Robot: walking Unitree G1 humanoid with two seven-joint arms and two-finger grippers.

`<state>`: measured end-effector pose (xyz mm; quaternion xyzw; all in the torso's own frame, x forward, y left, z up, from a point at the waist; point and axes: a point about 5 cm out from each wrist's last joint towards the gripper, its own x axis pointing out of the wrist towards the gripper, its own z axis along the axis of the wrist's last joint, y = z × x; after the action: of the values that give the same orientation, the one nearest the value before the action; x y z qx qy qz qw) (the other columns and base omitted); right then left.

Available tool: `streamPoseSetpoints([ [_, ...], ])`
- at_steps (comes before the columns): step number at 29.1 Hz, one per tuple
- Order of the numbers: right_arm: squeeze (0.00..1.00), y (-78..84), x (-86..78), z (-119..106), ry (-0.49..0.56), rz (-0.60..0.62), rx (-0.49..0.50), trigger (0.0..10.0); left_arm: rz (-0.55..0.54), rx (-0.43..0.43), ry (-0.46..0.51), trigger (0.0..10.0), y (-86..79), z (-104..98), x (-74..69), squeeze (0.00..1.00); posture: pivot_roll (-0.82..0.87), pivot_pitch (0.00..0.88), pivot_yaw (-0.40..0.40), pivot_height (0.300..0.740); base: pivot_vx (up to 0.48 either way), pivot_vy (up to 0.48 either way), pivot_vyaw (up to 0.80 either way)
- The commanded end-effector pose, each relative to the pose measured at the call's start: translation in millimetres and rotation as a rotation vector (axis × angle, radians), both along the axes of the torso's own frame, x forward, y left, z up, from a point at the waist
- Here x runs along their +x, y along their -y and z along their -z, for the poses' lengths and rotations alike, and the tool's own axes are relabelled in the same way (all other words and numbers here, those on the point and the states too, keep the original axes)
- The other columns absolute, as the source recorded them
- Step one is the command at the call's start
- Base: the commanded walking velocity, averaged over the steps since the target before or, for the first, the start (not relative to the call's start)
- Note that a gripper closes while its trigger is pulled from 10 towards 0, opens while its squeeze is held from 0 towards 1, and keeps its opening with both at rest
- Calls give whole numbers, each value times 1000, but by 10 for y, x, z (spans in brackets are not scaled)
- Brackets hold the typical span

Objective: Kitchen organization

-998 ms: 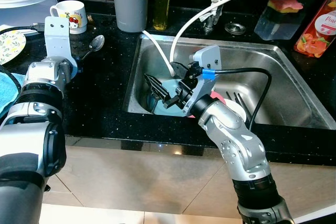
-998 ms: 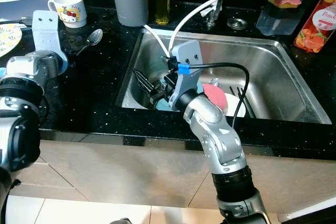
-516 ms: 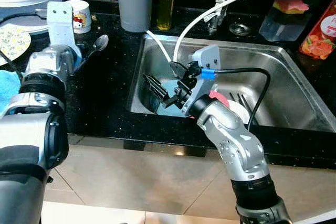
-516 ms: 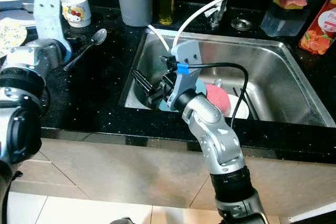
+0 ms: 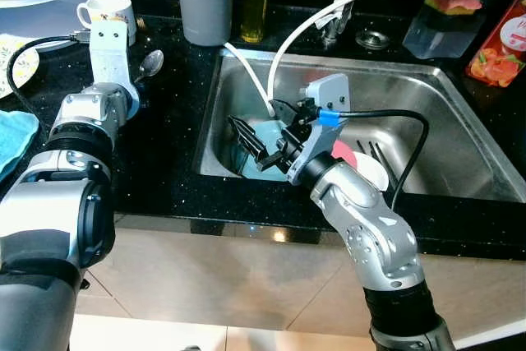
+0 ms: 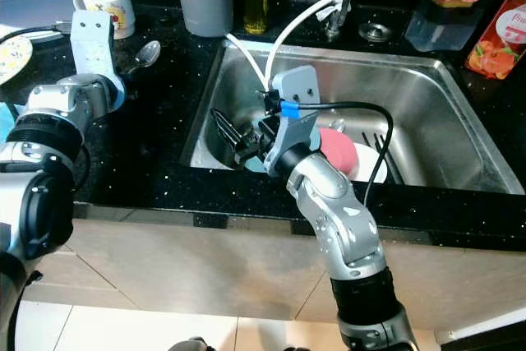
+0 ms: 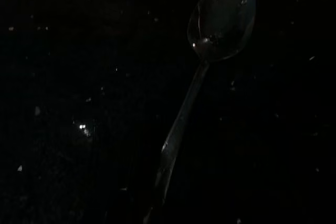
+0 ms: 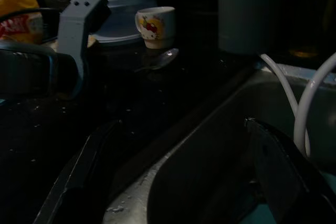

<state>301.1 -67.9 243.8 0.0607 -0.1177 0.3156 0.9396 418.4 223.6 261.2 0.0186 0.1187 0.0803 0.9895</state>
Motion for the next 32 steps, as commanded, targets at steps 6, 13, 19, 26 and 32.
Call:
streamPoseSetpoints([
  [6,0,34,-57,17,-16,16,13,10000,-29,-68,-134,5412,-80,318,-68,0,227,188,-9,740,0,0,0],
  [13,0,51,-29,14,-17,24,16,10000,-16,-111,-134,0,-4,310,-51,0,239,174,-12,740,0,0,0],
  [19,0,62,11,-14,-8,30,16,10000,0,-118,-115,0,104,243,-19,0,237,156,-15,740,0,0,0],
  [26,0,156,70,-64,12,89,18,10000,88,68,103,10000,395,-157,74,0,227,123,-31,740,0,0,0],
  [32,0,427,231,-173,12,281,132,10000,295,194,285,10000,787,-403,20,0,227,90,-44,740,0,0,0],
])
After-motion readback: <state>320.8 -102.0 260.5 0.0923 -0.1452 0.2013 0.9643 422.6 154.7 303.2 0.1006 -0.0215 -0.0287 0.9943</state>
